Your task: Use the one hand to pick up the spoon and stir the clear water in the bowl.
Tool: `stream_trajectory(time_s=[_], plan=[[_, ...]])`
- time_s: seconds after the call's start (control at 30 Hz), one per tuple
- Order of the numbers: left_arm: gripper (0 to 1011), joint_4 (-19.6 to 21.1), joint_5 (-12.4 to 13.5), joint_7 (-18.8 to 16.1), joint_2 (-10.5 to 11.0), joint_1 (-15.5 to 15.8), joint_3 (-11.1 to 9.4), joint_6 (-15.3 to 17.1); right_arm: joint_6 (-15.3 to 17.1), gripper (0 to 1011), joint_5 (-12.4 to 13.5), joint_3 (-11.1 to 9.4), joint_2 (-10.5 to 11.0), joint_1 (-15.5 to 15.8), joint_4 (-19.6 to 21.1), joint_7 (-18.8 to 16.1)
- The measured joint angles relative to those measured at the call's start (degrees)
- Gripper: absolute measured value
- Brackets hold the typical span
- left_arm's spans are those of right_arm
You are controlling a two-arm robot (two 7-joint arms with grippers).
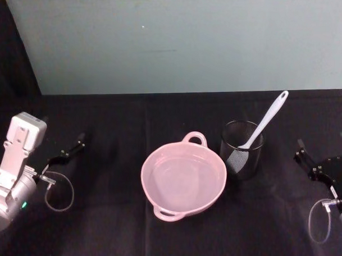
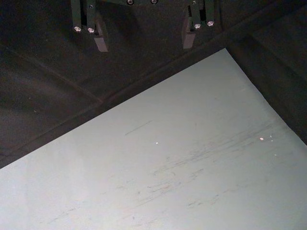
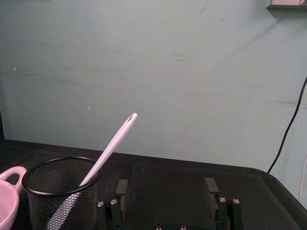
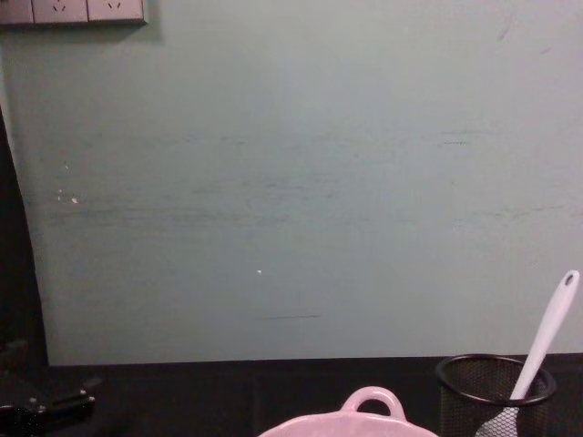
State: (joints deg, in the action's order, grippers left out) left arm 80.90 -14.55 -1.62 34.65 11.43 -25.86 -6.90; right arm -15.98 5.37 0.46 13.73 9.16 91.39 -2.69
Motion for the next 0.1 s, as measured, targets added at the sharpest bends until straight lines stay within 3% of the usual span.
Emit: stream_trajectory(time_s=[0.1], plan=[[1005,0.0,0.0,0.0,0.0,0.0,0.0,0.0,0.0,1003,0.0,0.0,0.0,0.0,0.0,0.0]])
